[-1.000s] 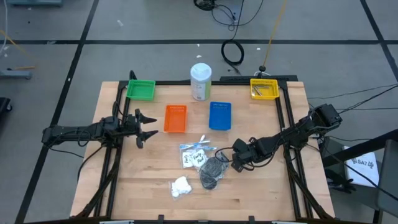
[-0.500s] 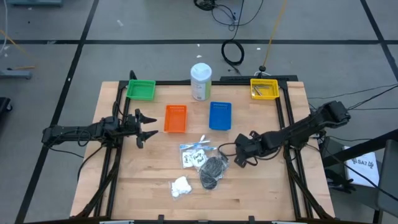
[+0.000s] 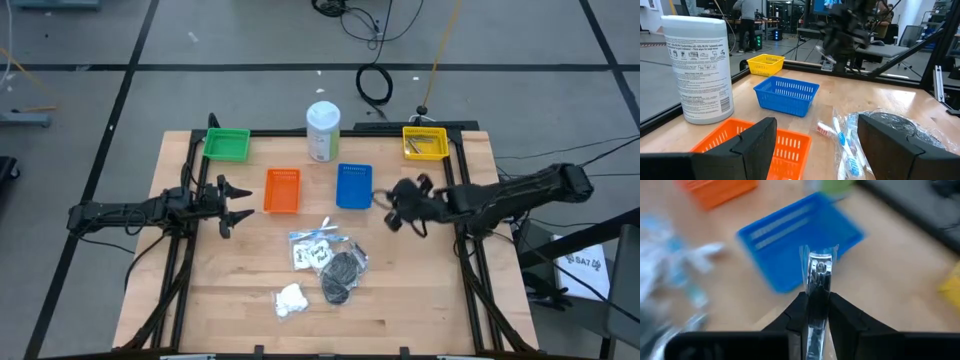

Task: Pick & Place Travel size toiletries
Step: Put the nail cutter into the yellow bin

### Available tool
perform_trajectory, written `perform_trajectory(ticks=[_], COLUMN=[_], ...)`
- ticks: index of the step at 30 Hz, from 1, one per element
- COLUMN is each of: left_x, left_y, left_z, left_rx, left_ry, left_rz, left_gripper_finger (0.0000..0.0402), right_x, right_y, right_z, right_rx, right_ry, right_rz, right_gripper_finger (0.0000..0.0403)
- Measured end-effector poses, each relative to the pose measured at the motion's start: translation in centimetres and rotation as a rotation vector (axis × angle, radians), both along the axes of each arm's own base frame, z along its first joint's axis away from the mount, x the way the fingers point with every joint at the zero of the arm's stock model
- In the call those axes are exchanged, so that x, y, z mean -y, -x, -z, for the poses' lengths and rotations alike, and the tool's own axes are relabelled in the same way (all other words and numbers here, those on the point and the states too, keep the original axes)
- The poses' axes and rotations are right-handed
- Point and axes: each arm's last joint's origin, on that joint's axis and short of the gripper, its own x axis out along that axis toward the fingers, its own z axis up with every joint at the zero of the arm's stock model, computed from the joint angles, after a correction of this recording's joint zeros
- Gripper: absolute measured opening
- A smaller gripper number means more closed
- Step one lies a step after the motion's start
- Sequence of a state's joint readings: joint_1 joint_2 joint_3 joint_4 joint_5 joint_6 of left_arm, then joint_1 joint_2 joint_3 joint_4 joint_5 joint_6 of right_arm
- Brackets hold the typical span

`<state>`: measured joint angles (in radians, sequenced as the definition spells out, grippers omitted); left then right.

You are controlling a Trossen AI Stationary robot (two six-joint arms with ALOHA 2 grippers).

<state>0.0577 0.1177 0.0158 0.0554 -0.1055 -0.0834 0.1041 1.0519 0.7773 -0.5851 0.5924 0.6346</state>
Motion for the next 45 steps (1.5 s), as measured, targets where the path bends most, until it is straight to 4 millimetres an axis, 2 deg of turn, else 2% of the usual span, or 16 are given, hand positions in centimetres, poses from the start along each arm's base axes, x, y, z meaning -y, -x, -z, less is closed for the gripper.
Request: perform_trajectory(ticks=[6,14,19,23,28,34,45], left_x=[0.0,0.0,0.0,0.0,0.0,0.0,0.0], left_y=[0.0,0.0,0.0,0.0,0.0,0.0,0.0], left_z=[0.0,0.0,0.0,0.0,0.0,0.0,0.0], left_rx=[0.000,0.000,0.000,0.000,0.000,0.000,0.000], left_ry=[0.000,0.000,0.000,0.000,0.000,0.000,0.000], left_rz=[0.000,0.000,0.000,0.000,0.000,0.000,0.000], left_gripper_finger=[0.0274,0.0274,0.0274,0.0274,0.0274,0.0274,0.0274], right_x=[4.8,12.1,16.2,18.3,19.7,20.0,19.7], right_y=[1.5,4.3,5.6,6.5,7.1,7.5,7.6], right_z=[-1.0,-0.6,0.0,1.3,3.1,4.6,5.2], right_rx=[-0.036,-0.195,-0.156,-0.130,-0.146,-0.097,-0.095], right_ry=[0.084,0.140,0.103,0.113,0.156,0.214,0.215], right_rz=[0.176,0.431,0.469,0.482,0.505,0.522,0.521], right_gripper_finger=[0.0045,0.0045,0.0045,0.0045,0.0053,0.0083,0.0111])
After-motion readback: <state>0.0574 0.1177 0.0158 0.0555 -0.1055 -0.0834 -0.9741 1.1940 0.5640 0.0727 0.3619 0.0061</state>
